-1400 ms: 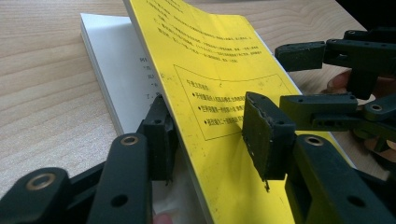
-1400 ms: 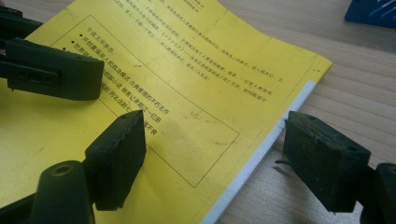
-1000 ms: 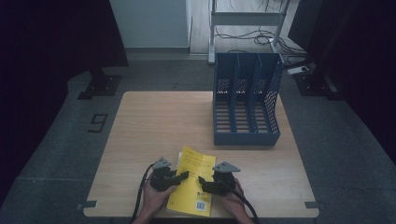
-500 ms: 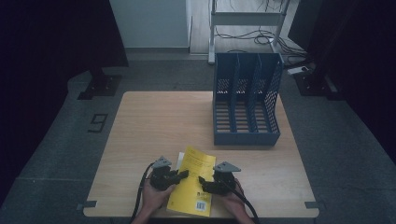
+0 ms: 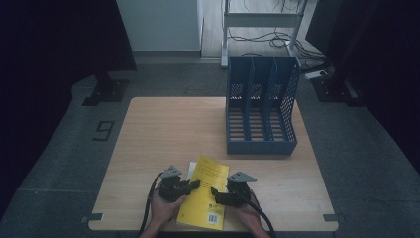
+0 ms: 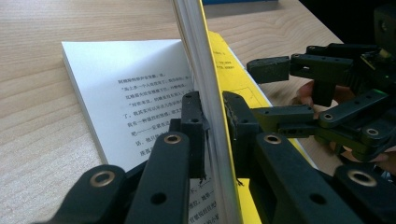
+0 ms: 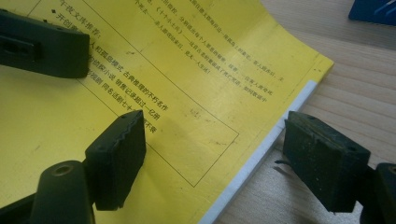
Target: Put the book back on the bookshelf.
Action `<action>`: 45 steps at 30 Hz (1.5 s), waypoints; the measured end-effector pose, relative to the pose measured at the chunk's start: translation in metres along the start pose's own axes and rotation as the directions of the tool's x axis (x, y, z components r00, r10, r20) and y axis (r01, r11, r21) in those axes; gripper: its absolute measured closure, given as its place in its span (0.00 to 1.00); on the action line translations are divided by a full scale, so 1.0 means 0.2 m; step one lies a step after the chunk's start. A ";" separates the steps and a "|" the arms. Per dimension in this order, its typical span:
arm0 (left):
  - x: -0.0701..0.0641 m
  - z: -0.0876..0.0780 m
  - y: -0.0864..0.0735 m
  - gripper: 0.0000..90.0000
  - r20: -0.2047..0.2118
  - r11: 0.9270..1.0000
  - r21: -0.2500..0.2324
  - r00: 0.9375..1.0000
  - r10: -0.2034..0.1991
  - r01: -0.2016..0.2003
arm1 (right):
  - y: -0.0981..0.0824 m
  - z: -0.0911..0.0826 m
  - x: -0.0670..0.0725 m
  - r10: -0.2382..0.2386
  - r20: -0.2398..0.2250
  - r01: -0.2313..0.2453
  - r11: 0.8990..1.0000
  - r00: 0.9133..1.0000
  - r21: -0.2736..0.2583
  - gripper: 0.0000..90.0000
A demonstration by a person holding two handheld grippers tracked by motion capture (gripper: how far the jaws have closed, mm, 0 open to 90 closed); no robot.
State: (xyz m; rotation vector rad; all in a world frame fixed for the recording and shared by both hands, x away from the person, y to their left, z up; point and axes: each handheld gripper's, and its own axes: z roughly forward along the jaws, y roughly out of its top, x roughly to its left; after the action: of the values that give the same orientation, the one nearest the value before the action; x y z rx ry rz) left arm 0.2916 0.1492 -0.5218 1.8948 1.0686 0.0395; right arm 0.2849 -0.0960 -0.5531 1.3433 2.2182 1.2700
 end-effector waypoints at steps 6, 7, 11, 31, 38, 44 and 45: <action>-0.01 -0.01 0.02 0.91 0.023 1.000 -0.017 1.000 -0.007 0.007 | 0.00 -0.01 -0.02 0.008 -0.024 -0.008 1.000 1.000 -0.008 0.21; -0.01 -0.02 0.03 0.91 0.026 1.000 -0.020 1.000 -0.009 0.009 | 0.00 -0.01 -0.03 0.013 -0.028 -0.013 1.000 1.000 -0.006 0.20; -0.03 -0.02 0.05 0.92 0.028 0.999 -0.038 1.000 -0.007 0.008 | 0.01 -0.03 -0.04 0.007 -0.028 -0.007 1.000 1.000 -0.002 0.20; -0.06 -0.07 0.10 0.93 0.058 0.997 -0.077 0.998 0.021 -0.017 | 0.02 -0.08 -0.08 0.036 -0.037 -0.037 0.999 0.999 -0.019 0.21; -0.05 -0.11 0.12 0.93 0.060 0.994 -0.109 0.998 0.017 -0.010 | 0.03 -0.09 -0.08 0.041 -0.053 -0.043 0.998 0.998 -0.037 0.21; -0.05 -0.13 0.12 0.93 0.063 0.992 -0.125 0.998 0.016 -0.008 | 0.03 -0.08 -0.07 0.030 -0.061 -0.032 0.999 0.998 -0.041 0.21; -0.05 -0.13 0.12 0.93 0.062 0.992 -0.126 0.998 0.017 -0.009 | 0.03 -0.08 -0.07 0.028 -0.062 -0.030 0.999 0.998 -0.041 0.21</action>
State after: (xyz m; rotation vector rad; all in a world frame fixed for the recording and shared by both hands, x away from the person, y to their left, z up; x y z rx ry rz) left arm 0.2898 0.1564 -0.4845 1.7780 0.9884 0.0527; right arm 0.2866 -0.1157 -0.5420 1.3432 2.2072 1.3778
